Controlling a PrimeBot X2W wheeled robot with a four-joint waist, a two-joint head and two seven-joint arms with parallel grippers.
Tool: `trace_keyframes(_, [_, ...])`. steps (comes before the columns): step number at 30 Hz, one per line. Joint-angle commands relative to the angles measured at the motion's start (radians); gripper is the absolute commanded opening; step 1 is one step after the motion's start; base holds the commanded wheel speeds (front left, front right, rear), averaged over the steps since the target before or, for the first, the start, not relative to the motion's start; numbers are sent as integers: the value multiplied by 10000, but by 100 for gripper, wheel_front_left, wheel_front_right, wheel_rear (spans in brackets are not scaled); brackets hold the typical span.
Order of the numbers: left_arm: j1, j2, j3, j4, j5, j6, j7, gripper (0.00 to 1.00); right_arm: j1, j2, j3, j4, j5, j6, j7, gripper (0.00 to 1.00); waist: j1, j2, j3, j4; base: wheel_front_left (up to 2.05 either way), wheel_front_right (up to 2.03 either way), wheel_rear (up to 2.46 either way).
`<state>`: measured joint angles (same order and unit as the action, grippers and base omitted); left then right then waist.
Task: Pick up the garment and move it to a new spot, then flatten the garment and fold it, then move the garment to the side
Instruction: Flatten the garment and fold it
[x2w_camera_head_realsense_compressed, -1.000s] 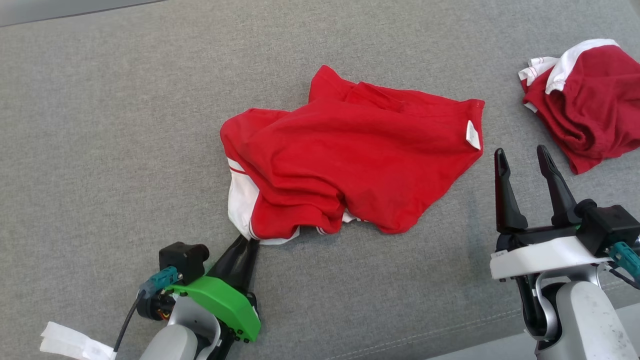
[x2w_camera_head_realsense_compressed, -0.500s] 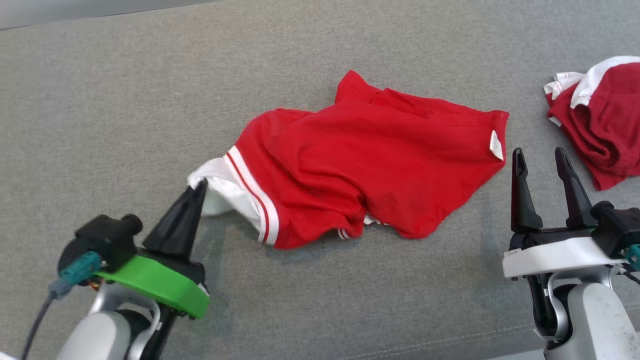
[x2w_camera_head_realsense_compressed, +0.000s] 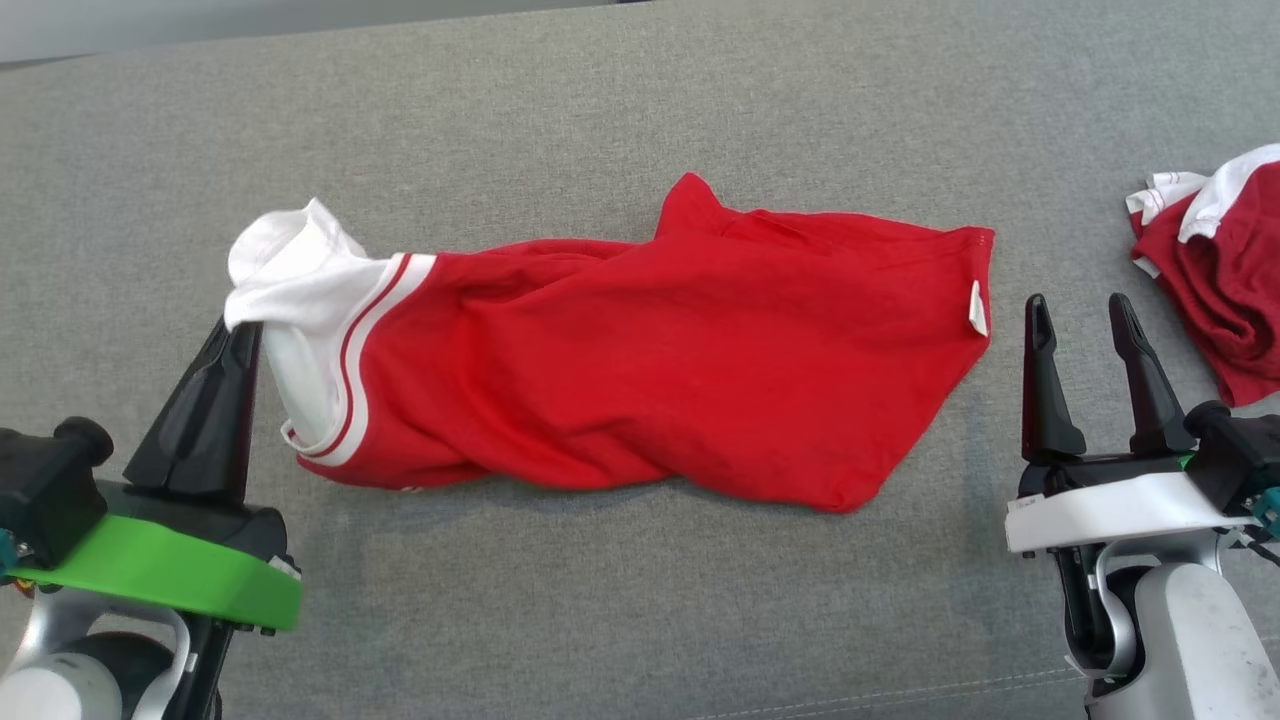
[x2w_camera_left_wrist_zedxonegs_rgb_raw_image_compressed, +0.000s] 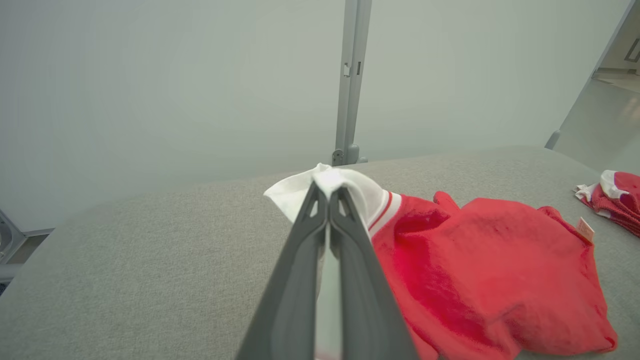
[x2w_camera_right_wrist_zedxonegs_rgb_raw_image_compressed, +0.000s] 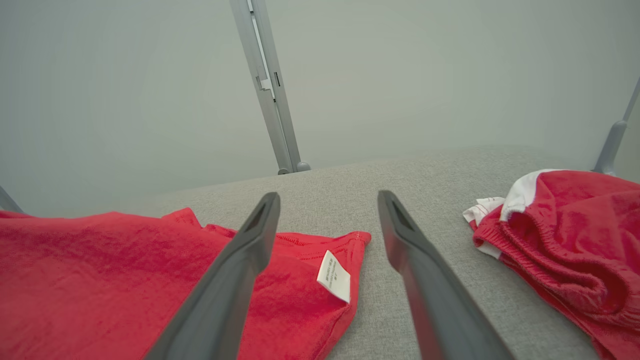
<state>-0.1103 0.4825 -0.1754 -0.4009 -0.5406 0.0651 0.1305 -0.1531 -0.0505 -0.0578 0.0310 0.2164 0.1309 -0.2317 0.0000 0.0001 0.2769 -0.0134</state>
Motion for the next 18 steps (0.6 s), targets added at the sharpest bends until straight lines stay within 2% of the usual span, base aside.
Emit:
trace_keyframes(1, [210,-89,75,265,-35,144,-96,0,-105,-14,-15,18,49,-4,-65,100,0,-1,130,-88,0,0,0])
trace_keyframes(5, [476,-616,87,1414,-597,83,-586,0,-195,-14,10,90,111,-4,-72,100,0,-1,387,-198,0,0,0])
trace_keyframes(9, [365,-1108,86,2853,-948,-173,-1263,0,-255,-14,20,173,84,-4,-74,100,0,-1,547,-249,0,0,0])
trace_keyframes(10, [300,-1239,86,3141,-1017,-217,-1429,11,-267,-14,18,179,71,-4,-78,100,0,-1,557,-251,0,0,0])
trace_keyframes(11, [223,-1336,119,3414,-1034,-238,-1622,44,-272,-15,6,182,49,-4,-77,100,0,-1,561,-251,0,0,0])
trace_keyframes(12, [148,-1415,137,3650,-1053,-262,-1807,99,-274,-15,-18,182,20,-4,-65,100,0,-1,554,-244,0,0,0])
trace_keyframes(15, [40,-1641,112,4093,-981,-363,-2329,100,-293,-15,-77,138,-96,-4,4,100,0,-1,466,-183,0,0,0])
trace_keyframes(18, [-106,-1780,168,4202,-722,-258,-2990,100,-282,-15,-87,68,-233,-4,68,100,0,-1,289,-105,0,0,0])
